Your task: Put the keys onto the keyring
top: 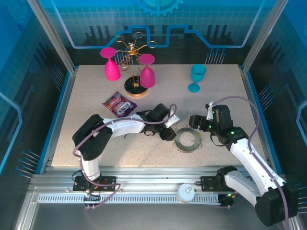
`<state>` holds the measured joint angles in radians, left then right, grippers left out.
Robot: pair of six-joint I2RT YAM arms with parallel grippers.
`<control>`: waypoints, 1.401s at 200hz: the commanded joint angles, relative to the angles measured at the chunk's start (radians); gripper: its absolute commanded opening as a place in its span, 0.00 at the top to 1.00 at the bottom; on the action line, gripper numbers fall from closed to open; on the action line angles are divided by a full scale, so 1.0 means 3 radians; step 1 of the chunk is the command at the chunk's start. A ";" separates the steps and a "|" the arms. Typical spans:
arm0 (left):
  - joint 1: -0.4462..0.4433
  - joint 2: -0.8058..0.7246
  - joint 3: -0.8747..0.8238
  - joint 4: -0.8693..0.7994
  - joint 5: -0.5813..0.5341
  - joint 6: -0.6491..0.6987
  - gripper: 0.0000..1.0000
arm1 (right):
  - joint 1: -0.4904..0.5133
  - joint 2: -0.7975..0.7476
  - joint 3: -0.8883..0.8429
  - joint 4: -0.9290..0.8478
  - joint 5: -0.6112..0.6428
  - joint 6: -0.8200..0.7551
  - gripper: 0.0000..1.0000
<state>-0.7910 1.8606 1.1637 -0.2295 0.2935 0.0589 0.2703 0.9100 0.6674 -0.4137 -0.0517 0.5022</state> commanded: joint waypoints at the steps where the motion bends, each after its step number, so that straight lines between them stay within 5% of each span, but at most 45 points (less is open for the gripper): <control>1: 0.0043 0.0149 0.0153 -0.0268 0.0235 0.0075 0.65 | 0.0045 -0.0062 -0.0061 -0.0098 0.0060 0.0054 0.19; 116: 0.0114 0.0523 0.0446 -0.0283 0.0399 0.0066 0.71 | 0.0044 -0.0119 -0.0044 -0.0160 0.0103 0.0054 0.19; 217: 0.0120 0.0662 0.0541 -0.0338 0.0479 0.0104 0.86 | 0.0039 -0.0134 -0.0049 -0.0160 0.0101 0.0054 0.19; 280: 0.0112 0.0088 0.0174 -0.0065 0.0380 0.0561 1.00 | 0.0038 -0.0274 -0.0016 -0.0132 0.0004 -0.0251 0.17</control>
<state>-0.7601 2.0251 1.2804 -0.3019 0.4065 0.1196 0.2703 0.8639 0.6601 -0.4534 -0.0303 0.4934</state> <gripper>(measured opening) 0.052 0.823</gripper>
